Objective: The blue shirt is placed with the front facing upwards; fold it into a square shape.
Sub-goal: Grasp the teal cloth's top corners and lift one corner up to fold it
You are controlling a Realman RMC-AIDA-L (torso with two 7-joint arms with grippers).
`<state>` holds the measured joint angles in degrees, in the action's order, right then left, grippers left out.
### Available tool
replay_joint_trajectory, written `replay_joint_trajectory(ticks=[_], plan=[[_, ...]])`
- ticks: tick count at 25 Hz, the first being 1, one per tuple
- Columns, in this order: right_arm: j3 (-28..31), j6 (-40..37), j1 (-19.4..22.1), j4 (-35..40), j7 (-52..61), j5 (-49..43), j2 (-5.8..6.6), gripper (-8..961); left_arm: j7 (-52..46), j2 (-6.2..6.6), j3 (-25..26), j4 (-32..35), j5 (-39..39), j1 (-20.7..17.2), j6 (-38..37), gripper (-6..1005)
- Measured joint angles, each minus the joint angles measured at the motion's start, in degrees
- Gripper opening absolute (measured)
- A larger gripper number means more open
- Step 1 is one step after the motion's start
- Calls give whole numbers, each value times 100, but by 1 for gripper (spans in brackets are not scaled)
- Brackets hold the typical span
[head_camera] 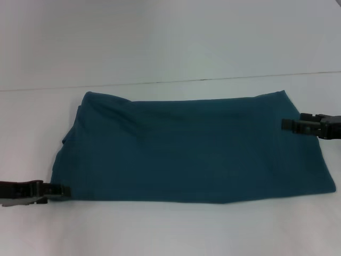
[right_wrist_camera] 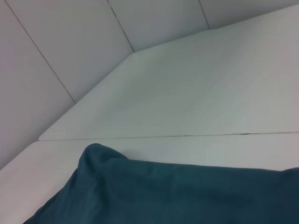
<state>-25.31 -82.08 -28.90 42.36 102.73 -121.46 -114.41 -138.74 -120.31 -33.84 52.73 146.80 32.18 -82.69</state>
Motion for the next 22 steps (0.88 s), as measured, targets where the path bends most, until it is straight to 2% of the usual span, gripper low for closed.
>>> replay_joint_trajectory(ticks=[6,17,22], plan=[[0,-9,-2,0,2,0,7,931,-2,48,-17,-177,37,90,61,769],[9,-1,5,0,2,0,8,930,-53,116,53,-114,99,90,92,767],[9,3,7,0,2,0,15,931,-207,95,14,-120,296,98,281,769]])
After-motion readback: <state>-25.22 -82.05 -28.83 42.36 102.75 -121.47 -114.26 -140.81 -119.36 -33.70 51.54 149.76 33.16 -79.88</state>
